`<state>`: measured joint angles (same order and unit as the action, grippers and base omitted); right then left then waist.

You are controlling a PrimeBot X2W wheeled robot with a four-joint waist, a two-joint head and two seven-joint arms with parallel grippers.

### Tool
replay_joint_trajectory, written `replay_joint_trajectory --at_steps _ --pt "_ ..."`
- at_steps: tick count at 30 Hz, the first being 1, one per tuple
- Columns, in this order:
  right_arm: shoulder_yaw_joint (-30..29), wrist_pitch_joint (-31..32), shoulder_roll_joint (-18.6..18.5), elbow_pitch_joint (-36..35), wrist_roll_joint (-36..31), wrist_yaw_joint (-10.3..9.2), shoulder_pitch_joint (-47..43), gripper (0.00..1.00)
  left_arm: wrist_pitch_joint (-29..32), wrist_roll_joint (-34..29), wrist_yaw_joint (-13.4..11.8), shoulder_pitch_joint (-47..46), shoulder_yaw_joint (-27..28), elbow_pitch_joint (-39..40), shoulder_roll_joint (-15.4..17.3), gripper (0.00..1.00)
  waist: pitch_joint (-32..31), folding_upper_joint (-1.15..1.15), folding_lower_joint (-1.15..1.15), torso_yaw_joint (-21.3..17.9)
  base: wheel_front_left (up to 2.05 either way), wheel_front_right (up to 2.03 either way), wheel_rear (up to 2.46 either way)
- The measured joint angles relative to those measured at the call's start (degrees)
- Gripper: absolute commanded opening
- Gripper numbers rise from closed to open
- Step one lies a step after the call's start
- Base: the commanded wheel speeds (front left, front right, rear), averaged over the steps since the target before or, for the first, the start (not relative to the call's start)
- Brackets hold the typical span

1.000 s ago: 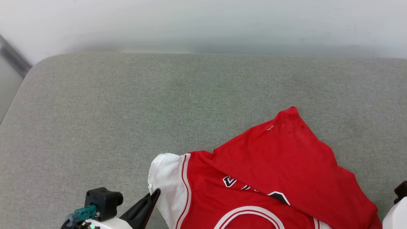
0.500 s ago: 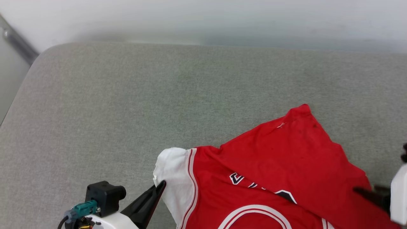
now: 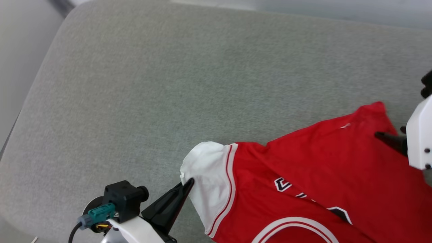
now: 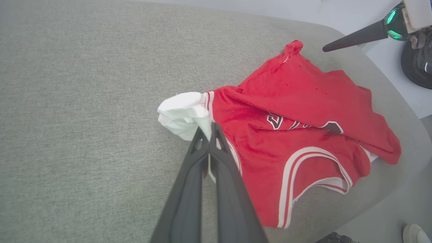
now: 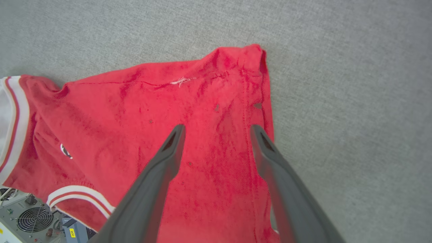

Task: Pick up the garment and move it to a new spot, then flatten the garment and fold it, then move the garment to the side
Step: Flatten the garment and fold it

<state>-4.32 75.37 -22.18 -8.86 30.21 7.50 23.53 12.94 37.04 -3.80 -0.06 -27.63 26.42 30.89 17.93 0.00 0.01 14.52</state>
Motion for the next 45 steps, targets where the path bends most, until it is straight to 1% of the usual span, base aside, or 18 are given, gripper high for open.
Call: replay_joint_trajectory --at_steps 6,10,13,20,21,22,23,27,32,35,41,45 --pt "1.21 1.68 -0.68 6.36 -4.93 0.0 6.58 1.0 -0.59 -0.3 1.15 -1.99 -1.58 -0.4 -1.51 0.0 4.0 0.0 0.0 3.71 0.0 0.0 0.0" --pt "1.94 2.31 -2.03 10.09 -7.25 0.0 7.47 1.0 -0.82 -0.53 1.82 -3.27 -2.4 -1.26 -2.47 0.0 6.19 0.0 0.0 6.0 0.0 0.0 0.0" --pt "1.87 2.31 -3.34 11.66 -8.2 0.0 8.17 1.0 -1.12 -0.54 2.29 -4.0 -2.89 -1.97 -2.92 0.0 7.39 0.0 0.0 7.48 0.0 0.0 0.0" --pt "1.04 2.65 -3.8 12.65 -8.59 0.0 7.65 1.0 -1.64 -0.4 2.78 -4.24 -3.13 -2.97 -3.13 0.0 8.9 0.0 -0.01 9.22 0.0 0.0 0.0" --pt "0.67 2.77 -3.76 12.71 -8.54 0.0 7.43 0.46 -1.72 -0.4 2.79 -4.47 -3.2 -3.08 -3.19 0.0 8.98 0.0 -0.01 9.37 0.0 0.0 0.0" --pt "0.36 2.8 -3.76 12.71 -8.49 0.0 7.21 0.02 -1.72 -0.38 2.81 -4.75 -3.23 -3.2 -3.23 0.0 8.98 0.0 -0.01 9.51 0.0 0.0 0.0" --pt "0.25 2.76 -3.77 12.71 -8.44 0.0 7.06 0.0 -1.72 -0.37 2.83 -4.91 -3.23 -3.3 -3.28 0.0 8.9 0.0 -0.01 9.59 0.0 0.0 0.0" --pt "-0.18 0.98 -3.85 13.01 -7.77 0.0 6.05 0.0 -1.72 -0.09 2.86 -4.94 -3.14 -3.74 -3.09 0.0 8.07 0.0 -0.01 9.58 0.0 0.0 0.0" --pt "-0.65 -3.44 -3.07 14.04 -7.04 0.0 5.79 0.0 -1.75 -0.08 2.63 -4.91 -2.72 -3.72 -2.56 0.0 5.87 0.0 -0.01 8.94 0.0 0.0 0.0" --pt "-0.57 -6.16 -2.4 14.35 -6.23 0.0 5.76 0.0 -1.68 -0.07 2.07 -4.62 -2.11 -3.46 -2.07 0.0 3.94 0.0 -0.01 8.22 0.0 0.0 0.0" --pt "0.18 -11.45 -2.05 13.16 -3.31 0.0 6.08 0.0 -1.52 -0.03 0.15 -3.78 0.82 -1.64 0.2 0.0 -0.94 0.0 -0.01 5.95 0.0 0.0 0.0" --pt "1.22 -13.93 -1.15 11.1 0.08 0.0 7.03 0.0 -0.88 -0.35 -1.24 -3.67 3.6 -0.23 2.78 0.0 -4.44 0.0 -0.01 3.62 0.0 0.0 0.0"
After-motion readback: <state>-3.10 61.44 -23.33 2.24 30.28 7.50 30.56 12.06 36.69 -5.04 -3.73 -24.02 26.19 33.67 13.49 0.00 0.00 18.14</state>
